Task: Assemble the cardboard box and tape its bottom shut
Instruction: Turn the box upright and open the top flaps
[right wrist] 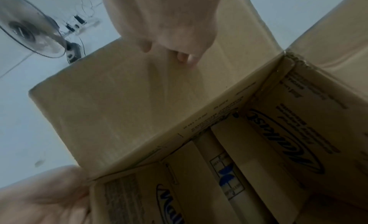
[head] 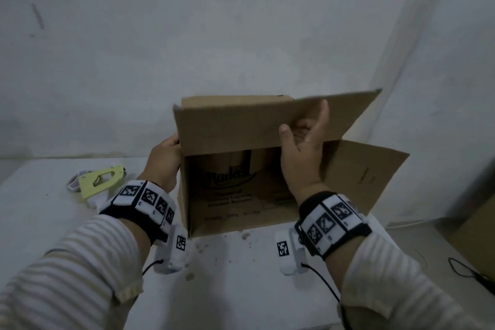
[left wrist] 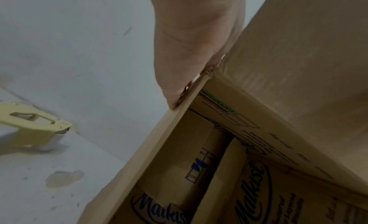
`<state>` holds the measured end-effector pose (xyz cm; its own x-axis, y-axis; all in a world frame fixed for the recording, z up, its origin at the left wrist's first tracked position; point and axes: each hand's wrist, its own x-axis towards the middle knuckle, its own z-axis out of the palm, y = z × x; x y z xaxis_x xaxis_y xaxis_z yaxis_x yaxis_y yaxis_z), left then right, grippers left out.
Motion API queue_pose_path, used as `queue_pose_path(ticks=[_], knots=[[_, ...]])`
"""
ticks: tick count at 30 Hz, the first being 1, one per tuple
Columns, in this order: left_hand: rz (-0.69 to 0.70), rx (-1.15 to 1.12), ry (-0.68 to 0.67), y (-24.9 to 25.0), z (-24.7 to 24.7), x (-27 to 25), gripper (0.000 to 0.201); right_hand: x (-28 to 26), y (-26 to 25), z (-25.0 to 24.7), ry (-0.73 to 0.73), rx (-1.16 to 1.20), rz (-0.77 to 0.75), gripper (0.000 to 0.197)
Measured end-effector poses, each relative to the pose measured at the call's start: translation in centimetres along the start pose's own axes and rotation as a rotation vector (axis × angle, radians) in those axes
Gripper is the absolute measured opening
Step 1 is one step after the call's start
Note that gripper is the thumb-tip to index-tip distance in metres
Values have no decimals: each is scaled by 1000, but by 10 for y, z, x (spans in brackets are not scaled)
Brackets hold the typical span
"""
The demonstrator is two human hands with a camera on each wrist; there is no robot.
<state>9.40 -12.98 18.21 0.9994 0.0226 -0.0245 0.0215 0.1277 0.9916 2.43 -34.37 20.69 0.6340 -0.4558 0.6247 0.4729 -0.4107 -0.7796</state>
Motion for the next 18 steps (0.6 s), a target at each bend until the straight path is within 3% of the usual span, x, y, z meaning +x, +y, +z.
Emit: queue_pose_path(ticks=[4, 7, 9, 11, 14, 18], knots=[[-26, -81, 27, -4, 3, -1, 35, 24, 26, 10, -365, -506, -23, 54], [-21, -146, 76, -8, 11, -1, 41, 23, 52, 18, -608, -830, -89, 52], [24, -156, 217, -12, 17, -2, 46, 19, 64, 21, -632, -895, -145, 55], [172, 89, 308, -19, 25, -7, 47, 15, 69, 23, -611, -894, -179, 67], [375, 471, 266, -36, 32, -9, 44, 15, 73, 22, -591, -885, -204, 69], [410, 709, 227, -49, 25, -6, 44, 18, 78, 14, -607, -865, -223, 66]])
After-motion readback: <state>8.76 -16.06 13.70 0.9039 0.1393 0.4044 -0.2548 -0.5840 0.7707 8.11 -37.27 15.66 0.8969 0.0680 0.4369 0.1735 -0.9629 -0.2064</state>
